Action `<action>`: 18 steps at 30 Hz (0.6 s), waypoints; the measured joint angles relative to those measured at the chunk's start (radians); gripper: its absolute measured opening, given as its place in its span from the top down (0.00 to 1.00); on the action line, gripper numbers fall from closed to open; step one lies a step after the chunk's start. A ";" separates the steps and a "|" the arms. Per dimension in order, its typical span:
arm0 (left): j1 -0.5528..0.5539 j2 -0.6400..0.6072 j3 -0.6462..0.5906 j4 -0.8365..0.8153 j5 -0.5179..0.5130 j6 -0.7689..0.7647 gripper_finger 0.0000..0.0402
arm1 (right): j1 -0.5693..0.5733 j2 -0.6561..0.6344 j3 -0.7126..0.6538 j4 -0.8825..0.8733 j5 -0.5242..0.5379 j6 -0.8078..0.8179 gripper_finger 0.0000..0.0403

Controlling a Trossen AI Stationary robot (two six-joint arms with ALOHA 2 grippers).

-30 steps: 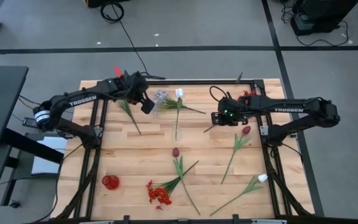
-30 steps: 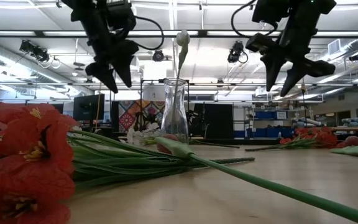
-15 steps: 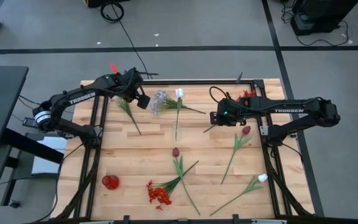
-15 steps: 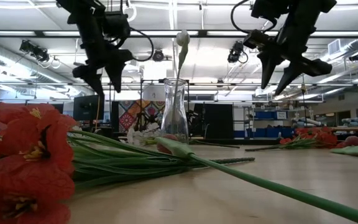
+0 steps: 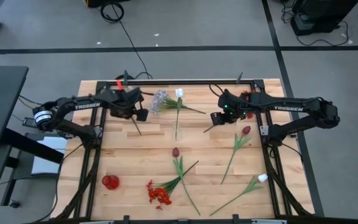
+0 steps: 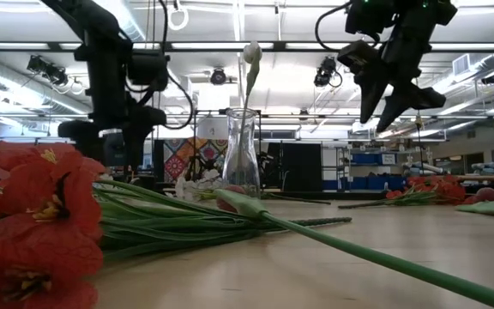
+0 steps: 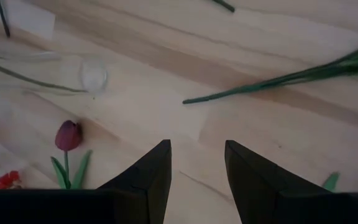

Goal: Sort flowers into vase by color
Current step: Put the white flower into the transparent vase

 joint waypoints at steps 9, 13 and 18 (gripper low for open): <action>-0.119 0.000 -0.006 -0.018 0.014 -0.146 0.16 | -0.025 0.000 0.000 -0.001 -0.056 -0.093 0.61; -0.256 0.000 -0.006 0.018 -0.001 -0.310 0.16 | -0.025 0.000 0.000 -0.003 -0.055 -0.114 0.61; -0.392 0.000 -0.006 0.008 -0.067 -0.523 0.16 | -0.025 0.000 0.000 -0.004 -0.055 -0.169 0.61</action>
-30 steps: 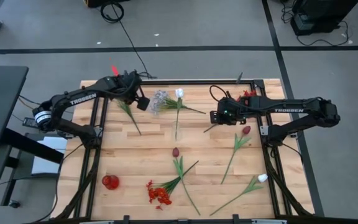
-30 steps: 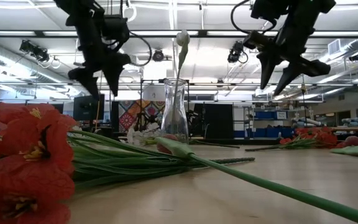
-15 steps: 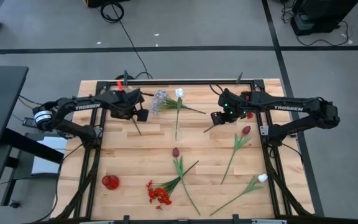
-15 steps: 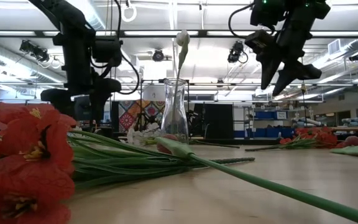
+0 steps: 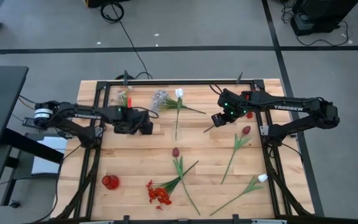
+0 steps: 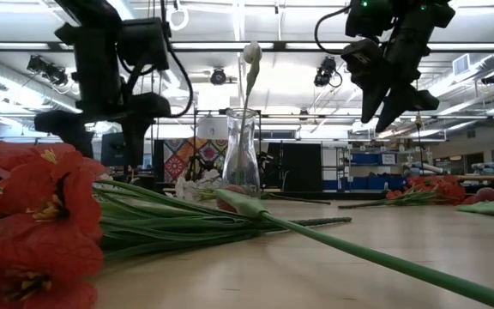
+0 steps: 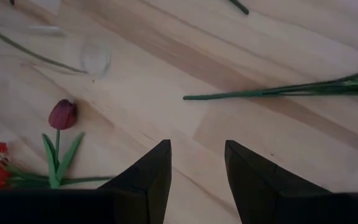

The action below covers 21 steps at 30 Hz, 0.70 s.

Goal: Sort flowers into vase by color
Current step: Put the white flower into the transparent vase

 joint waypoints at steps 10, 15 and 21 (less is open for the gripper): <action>-0.266 0.016 0.000 0.059 -0.027 -0.348 0.16 | -0.020 0.000 0.000 -0.016 -0.007 -0.100 0.61; -0.370 0.015 0.000 0.066 -0.069 -0.529 0.16 | -0.020 0.000 0.000 -0.023 -0.007 -0.147 0.61; -0.479 0.014 0.000 0.076 -0.084 -0.679 0.16 | 0.000 0.000 0.000 -0.053 -0.007 -0.176 0.61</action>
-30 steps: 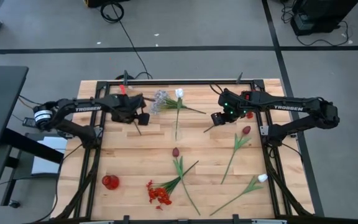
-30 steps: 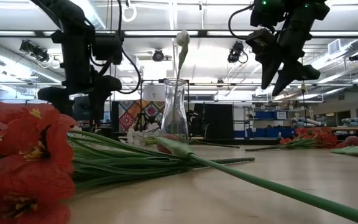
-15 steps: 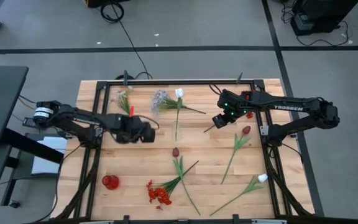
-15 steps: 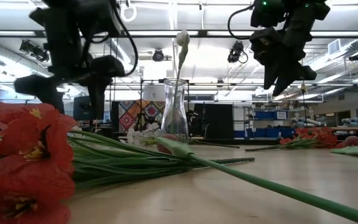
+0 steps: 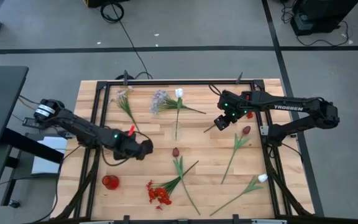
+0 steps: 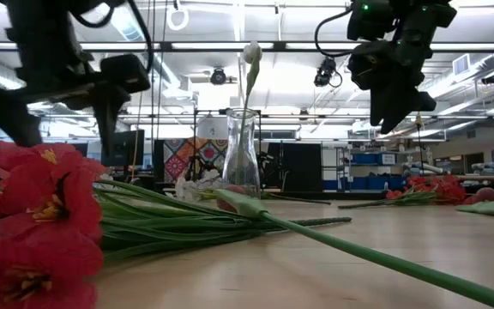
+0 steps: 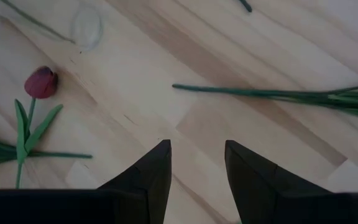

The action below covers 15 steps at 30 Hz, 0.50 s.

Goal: Sort flowers into vase by color
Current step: Put the white flower into the transparent vase

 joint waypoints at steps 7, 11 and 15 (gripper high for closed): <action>-0.092 0.000 0.000 0.066 -0.004 -0.044 0.16 | 0.038 0.000 0.000 -0.005 0.000 -0.015 0.61; -0.116 0.000 0.000 0.095 -0.077 0.036 0.16 | 0.093 0.000 0.000 -0.005 -0.005 0.021 0.61; -0.124 0.000 0.000 0.102 -0.092 0.077 0.16 | 0.199 0.000 0.000 -0.005 0.000 0.130 0.61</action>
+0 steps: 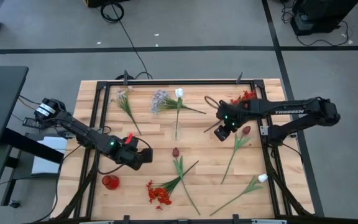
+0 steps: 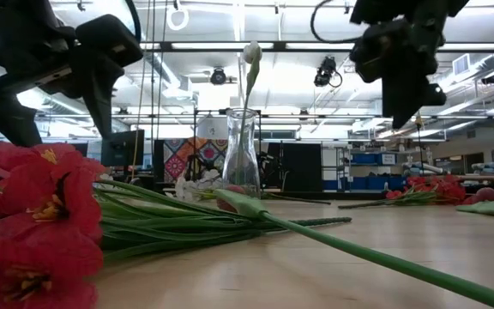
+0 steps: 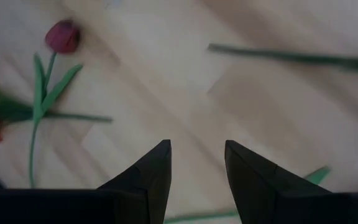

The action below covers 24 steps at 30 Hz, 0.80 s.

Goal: Sort flowers into vase by color
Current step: Put the white flower into the transparent vase

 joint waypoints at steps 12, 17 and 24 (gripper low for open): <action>0.000 0.000 0.000 0.041 -0.005 0.339 0.16 | 0.350 0.000 0.000 0.001 0.098 0.580 0.61; -0.007 0.000 0.000 0.141 -0.005 0.565 0.16 | 0.533 0.005 0.000 0.058 0.142 0.818 0.61; -0.015 0.000 0.000 0.301 -0.006 0.897 0.16 | 0.727 0.081 0.000 0.149 0.268 1.007 0.61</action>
